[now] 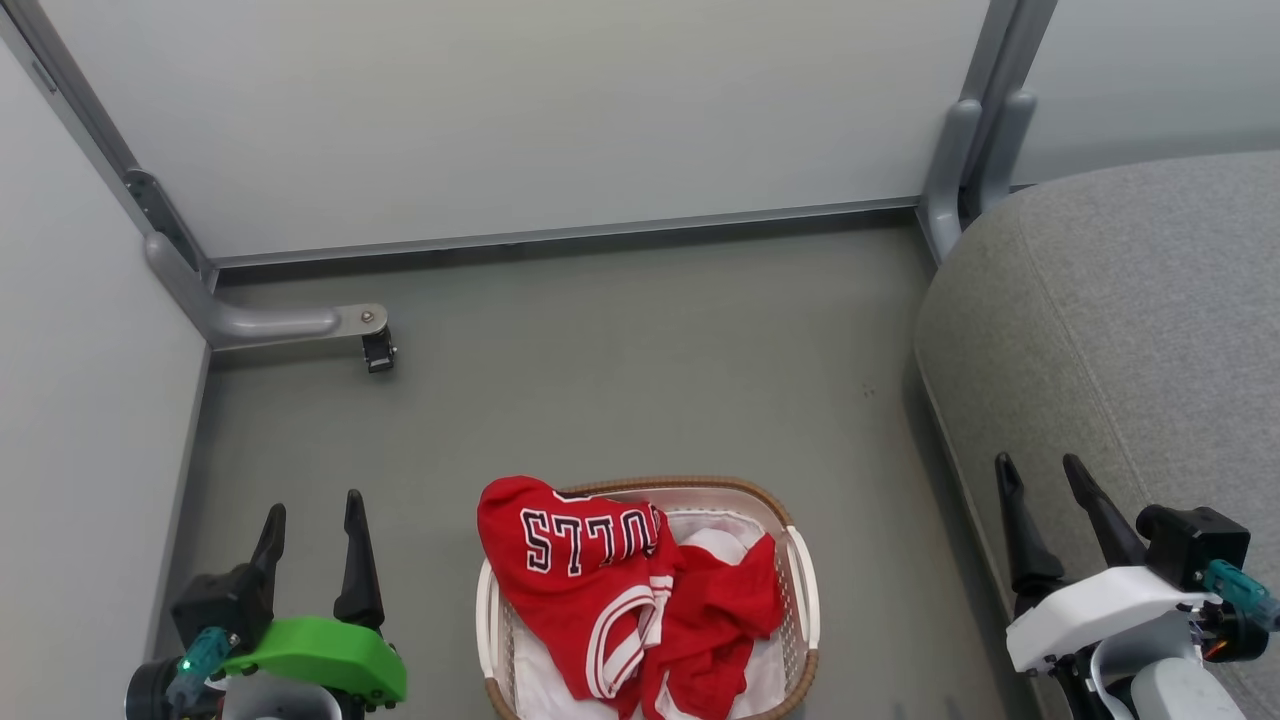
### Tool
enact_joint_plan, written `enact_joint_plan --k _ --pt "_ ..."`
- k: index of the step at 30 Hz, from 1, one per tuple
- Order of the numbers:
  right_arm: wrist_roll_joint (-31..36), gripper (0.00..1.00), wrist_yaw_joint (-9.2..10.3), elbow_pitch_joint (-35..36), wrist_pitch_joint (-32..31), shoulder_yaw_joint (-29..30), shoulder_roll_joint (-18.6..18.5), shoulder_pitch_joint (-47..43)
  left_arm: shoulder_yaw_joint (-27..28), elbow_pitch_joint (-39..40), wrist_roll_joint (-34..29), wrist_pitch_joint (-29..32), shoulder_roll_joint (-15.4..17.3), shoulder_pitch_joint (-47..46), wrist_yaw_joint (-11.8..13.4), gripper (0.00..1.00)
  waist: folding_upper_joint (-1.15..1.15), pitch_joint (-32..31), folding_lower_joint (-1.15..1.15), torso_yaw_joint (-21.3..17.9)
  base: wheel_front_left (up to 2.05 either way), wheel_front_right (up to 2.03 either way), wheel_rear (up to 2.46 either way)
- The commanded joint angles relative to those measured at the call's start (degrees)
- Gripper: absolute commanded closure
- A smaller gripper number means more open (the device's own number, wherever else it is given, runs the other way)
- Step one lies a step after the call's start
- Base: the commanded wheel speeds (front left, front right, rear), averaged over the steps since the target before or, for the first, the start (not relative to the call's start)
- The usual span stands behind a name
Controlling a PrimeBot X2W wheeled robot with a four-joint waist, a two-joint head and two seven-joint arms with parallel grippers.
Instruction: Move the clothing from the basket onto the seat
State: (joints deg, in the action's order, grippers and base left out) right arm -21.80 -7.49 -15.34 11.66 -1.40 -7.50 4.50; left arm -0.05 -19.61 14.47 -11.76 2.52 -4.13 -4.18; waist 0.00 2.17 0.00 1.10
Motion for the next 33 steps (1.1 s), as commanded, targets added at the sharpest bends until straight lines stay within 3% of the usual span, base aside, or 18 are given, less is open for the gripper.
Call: enact_joint_plan --k 1,25,33 --pt "1.38 0.0 0.0 0.05 0.73 -0.21 -0.42 0.84 -0.14 0.14 -1.24 -0.56 0.46 0.19 0.19 0.0 0.0 0.06 0.0 0.03 0.0 0.0 0.0" --pt "11.17 0.0 0.01 -1.67 3.26 0.11 -0.21 0.77 -0.86 -1.26 -10.66 -3.1 0.53 1.57 -0.17 0.0 0.0 -0.01 0.0 0.22 0.0 0.0 0.0" --pt "12.35 0.0 0.01 -1.64 3.61 0.52 0.25 0.64 -0.78 -1.6 -11.08 -3.5 0.54 1.88 0.03 0.0 0.0 -0.22 0.0 0.21 0.0 0.0 0.0"
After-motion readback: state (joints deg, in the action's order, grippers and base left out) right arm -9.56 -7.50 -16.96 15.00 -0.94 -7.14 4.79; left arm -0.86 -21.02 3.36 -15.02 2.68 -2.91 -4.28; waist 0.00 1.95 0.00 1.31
